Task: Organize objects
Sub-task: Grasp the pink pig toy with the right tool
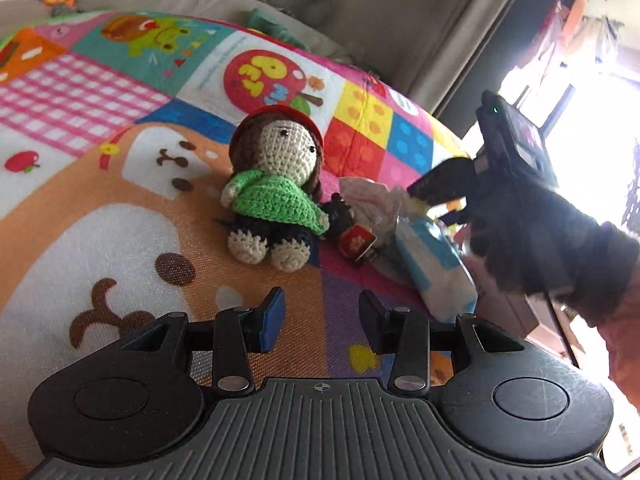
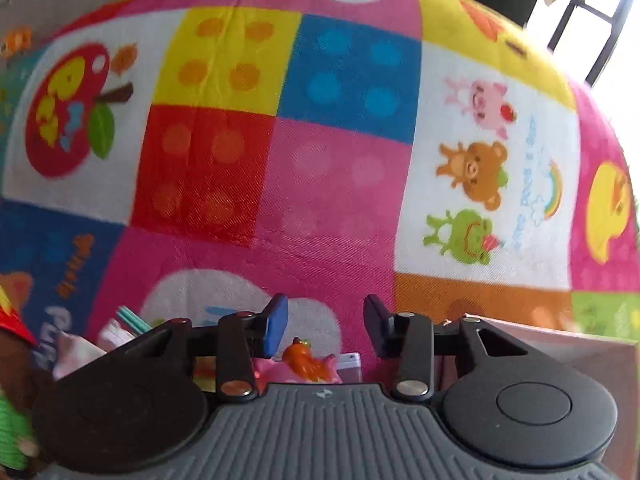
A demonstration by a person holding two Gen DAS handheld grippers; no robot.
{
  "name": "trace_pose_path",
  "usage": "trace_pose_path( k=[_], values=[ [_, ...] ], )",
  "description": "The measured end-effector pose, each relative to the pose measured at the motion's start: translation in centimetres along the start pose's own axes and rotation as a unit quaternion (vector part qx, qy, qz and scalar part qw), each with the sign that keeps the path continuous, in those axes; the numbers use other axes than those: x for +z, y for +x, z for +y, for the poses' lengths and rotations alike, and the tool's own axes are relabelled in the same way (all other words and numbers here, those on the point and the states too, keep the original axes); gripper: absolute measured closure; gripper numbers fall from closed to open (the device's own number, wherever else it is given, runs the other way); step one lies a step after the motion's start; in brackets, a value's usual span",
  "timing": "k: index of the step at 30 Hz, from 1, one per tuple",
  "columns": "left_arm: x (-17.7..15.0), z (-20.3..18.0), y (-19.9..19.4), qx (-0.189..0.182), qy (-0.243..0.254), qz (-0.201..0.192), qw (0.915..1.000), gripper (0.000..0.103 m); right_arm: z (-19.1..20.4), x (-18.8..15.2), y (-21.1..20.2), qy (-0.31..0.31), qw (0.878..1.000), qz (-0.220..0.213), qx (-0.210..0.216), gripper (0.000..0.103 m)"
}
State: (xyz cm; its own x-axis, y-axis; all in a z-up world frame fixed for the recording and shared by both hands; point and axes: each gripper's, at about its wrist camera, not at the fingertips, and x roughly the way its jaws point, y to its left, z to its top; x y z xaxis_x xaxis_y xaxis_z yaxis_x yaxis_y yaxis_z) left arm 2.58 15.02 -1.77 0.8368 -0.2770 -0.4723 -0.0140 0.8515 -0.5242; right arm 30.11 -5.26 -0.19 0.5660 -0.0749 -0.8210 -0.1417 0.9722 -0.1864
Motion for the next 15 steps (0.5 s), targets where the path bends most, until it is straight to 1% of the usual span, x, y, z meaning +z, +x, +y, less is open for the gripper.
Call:
trace_pose_path(
  k=[2, 3, 5, 7, 9, 12, 15],
  values=[
    [0.1, 0.4, 0.0, -0.005, -0.014, -0.001, 0.9999, 0.060, 0.2, -0.7, -0.5, 0.004, 0.999, 0.016, 0.031, 0.062],
    [0.1, 0.6, 0.0, -0.005, -0.020, -0.001, 0.9998, 0.063, 0.4, -1.0, -0.7, 0.002, 0.999, 0.026, 0.039, 0.062],
    [0.2, 0.9, 0.0, -0.007, -0.029, -0.001, 0.9995, 0.064, 0.7, -2.1, -1.5, -0.002, 0.998, 0.033, 0.048, 0.062],
    [0.2, 1.1, 0.0, -0.009, -0.035, -0.002, 0.9993, 0.066, 0.6, -3.6, -2.3, 0.003, 0.997, 0.046, 0.069, 0.062],
    [0.2, 1.2, -0.1, -0.010, -0.038, -0.002, 0.9992, 0.066, 0.2, -5.5, -3.3, 0.021, 0.993, 0.057, 0.102, 0.062],
    [0.2, 1.5, -0.1, -0.011, -0.045, -0.001, 0.9989, 0.068, 0.1, -8.6, -5.7, 0.020, 0.986, 0.066, 0.151, 0.062],
    [0.5, 1.9, -0.1, -0.013, -0.059, 0.005, 0.9981, 0.072, -0.4, -12.0, -8.4, 0.023, 0.972, 0.083, 0.220, 0.062]
  ],
)
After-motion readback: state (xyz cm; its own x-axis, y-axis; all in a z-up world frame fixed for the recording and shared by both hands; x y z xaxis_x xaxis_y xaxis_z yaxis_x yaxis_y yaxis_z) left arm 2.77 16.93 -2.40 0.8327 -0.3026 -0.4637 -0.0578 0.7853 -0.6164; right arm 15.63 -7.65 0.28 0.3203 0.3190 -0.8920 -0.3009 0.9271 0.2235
